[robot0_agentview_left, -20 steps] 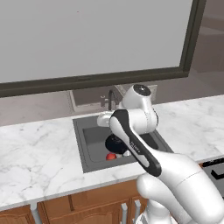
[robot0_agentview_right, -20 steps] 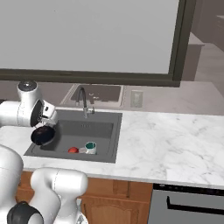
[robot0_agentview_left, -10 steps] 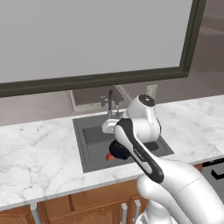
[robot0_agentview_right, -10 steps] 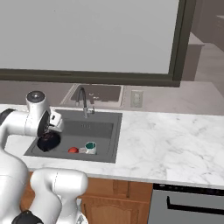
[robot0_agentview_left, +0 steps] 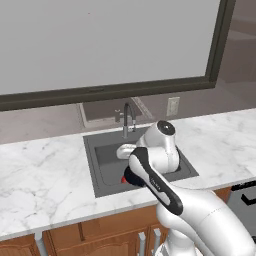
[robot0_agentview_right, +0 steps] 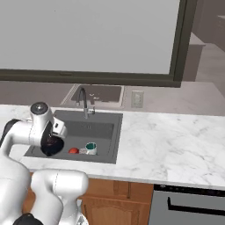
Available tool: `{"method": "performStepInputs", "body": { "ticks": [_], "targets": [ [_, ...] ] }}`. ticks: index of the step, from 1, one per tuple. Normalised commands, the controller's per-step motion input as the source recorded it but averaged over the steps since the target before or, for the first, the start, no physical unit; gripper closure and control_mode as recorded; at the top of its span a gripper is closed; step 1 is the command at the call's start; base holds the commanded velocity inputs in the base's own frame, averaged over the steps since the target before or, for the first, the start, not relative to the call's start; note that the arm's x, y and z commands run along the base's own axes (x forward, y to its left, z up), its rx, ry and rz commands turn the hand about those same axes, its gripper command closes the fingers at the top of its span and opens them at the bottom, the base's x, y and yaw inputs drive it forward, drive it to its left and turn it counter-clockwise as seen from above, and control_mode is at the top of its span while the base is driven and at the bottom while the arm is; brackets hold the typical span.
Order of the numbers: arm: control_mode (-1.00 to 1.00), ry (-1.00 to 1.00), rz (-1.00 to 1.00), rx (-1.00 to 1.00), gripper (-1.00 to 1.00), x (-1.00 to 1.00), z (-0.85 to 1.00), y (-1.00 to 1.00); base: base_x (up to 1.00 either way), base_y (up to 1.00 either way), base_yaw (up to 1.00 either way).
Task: Pick the teapot and mug and place them in the sink. Then turn on the water.
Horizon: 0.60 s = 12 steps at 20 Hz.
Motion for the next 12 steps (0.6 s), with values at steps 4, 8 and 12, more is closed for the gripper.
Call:
{"method": "performStepInputs", "body": {
  "ticks": [4,8,12],
  "targets": [
    [-1.00,-0.03,-0.06,0.00,1.00,0.25,-0.01,0.00,0.00,0.00,0.00],
    [-1.00,-0.02,-0.09,0.00,1.00,0.29,0.00,0.06,0.00,0.00,0.00],
    [-1.00,-0.02,-0.09,0.00,1.00,0.26,0.00,0.09,0.00,0.00,0.00]
  ]
}}
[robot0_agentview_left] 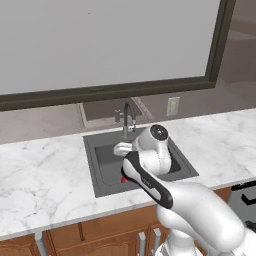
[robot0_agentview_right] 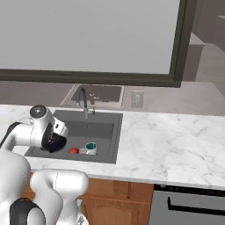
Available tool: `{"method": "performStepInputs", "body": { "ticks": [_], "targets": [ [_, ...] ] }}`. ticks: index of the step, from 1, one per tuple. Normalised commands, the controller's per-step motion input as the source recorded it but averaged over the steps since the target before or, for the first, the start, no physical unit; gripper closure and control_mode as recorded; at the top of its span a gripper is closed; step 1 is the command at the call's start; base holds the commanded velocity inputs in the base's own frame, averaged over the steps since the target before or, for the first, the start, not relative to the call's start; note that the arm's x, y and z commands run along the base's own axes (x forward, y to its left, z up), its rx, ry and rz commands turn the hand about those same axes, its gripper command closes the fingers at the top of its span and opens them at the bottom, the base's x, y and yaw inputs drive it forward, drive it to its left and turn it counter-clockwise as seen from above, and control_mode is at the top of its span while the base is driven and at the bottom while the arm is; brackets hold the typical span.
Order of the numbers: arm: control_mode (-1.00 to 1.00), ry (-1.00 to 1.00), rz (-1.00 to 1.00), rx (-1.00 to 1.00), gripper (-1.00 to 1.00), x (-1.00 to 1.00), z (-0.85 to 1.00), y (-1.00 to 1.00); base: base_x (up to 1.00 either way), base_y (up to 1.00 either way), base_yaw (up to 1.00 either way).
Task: Pick the teapot and mug and place them in the sink. Then turn on the water.
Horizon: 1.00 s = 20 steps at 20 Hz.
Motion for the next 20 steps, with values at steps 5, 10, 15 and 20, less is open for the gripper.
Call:
{"method": "performStepInputs", "body": {
  "ticks": [5,10,15,20],
  "targets": [
    [-1.00,-0.01,-0.08,0.00,1.00,0.31,0.00,0.08,0.00,0.00,0.00],
    [-1.00,0.00,-0.04,0.01,1.00,0.25,0.00,-0.01,0.00,0.00,0.00],
    [-1.00,0.00,0.00,0.02,1.00,0.05,-0.08,-0.03,0.00,0.00,0.00],
    [-1.00,0.00,0.00,0.00,1.00,0.00,-0.32,0.00,0.00,0.00,0.00]
  ]
}}
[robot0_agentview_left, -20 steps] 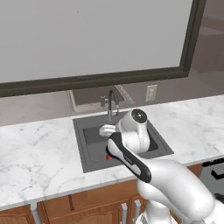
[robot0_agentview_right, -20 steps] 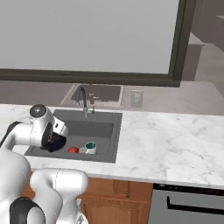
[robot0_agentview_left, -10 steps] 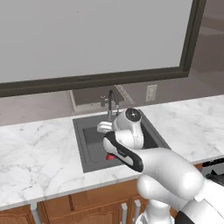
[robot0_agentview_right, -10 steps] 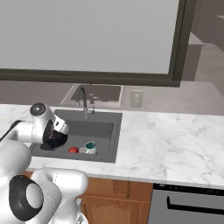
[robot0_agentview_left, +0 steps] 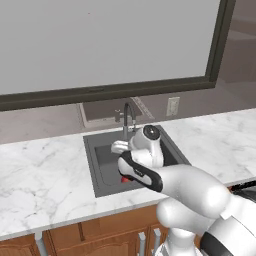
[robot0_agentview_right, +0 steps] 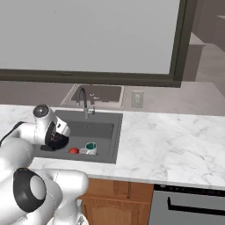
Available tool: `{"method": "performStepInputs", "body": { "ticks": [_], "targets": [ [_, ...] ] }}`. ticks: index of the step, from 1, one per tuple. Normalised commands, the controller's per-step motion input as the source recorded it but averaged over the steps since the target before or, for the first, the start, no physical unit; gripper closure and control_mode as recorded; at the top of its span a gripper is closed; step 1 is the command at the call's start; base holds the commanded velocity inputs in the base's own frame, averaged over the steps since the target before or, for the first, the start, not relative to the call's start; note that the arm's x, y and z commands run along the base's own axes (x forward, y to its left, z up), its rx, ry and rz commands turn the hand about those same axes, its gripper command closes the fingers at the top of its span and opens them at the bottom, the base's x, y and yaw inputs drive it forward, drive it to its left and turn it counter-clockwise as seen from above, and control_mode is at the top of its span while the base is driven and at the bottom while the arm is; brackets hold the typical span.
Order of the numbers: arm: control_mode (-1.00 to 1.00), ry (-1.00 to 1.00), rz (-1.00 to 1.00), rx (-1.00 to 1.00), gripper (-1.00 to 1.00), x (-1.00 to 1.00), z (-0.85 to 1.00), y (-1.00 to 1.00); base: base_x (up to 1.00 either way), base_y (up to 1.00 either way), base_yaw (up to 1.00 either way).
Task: Pick the teapot and mug and place them in the sink. Then turn on the water.
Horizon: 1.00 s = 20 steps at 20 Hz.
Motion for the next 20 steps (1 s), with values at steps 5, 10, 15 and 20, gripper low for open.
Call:
{"method": "performStepInputs", "body": {
  "ticks": [5,10,15,20],
  "targets": [
    [-1.00,0.00,0.00,0.00,1.00,0.00,-0.37,0.00,0.00,0.00,0.00],
    [-1.00,0.00,0.00,0.00,1.00,0.00,-0.29,0.00,0.00,0.00,0.00],
    [-1.00,0.00,0.00,0.00,1.00,0.00,-0.23,0.00,0.00,0.00,0.00],
    [-1.00,-0.01,0.00,0.00,1.00,0.14,-0.04,0.00,0.00,0.00,0.00]
  ]
}}
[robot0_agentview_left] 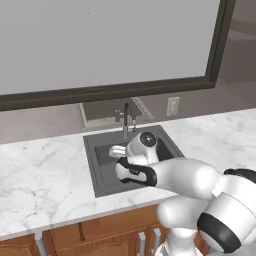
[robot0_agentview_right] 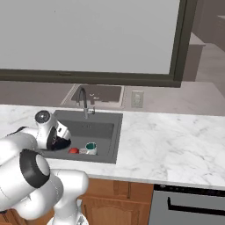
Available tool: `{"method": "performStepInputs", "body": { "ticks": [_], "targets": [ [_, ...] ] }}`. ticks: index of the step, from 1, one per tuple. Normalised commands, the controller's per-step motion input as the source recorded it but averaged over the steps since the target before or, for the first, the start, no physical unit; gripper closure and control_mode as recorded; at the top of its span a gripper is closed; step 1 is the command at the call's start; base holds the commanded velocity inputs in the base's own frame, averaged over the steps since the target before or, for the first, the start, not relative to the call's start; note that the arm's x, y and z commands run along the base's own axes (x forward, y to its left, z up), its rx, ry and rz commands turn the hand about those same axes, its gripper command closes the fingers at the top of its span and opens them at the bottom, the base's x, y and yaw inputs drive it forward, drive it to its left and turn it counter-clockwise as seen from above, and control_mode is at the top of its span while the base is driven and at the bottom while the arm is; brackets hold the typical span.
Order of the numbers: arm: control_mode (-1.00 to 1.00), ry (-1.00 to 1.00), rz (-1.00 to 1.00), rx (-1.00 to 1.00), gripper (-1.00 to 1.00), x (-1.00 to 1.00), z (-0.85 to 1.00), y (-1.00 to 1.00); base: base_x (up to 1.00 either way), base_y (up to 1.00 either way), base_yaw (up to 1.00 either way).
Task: Pick the teapot and mug and place them in the sink. Then turn on the water.
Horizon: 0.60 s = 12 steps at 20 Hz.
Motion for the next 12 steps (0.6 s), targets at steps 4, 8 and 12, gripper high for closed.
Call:
{"method": "performStepInputs", "body": {
  "ticks": [4,8,12],
  "targets": [
    [-1.00,-0.08,-0.01,0.00,1.00,0.29,-0.05,0.00,0.00,0.00,0.00],
    [-1.00,-0.05,0.00,0.00,1.00,0.15,-0.10,0.00,0.00,0.00,0.00],
    [-1.00,0.00,0.00,0.00,1.00,0.00,-0.32,0.00,0.00,0.00,0.00]
  ]
}}
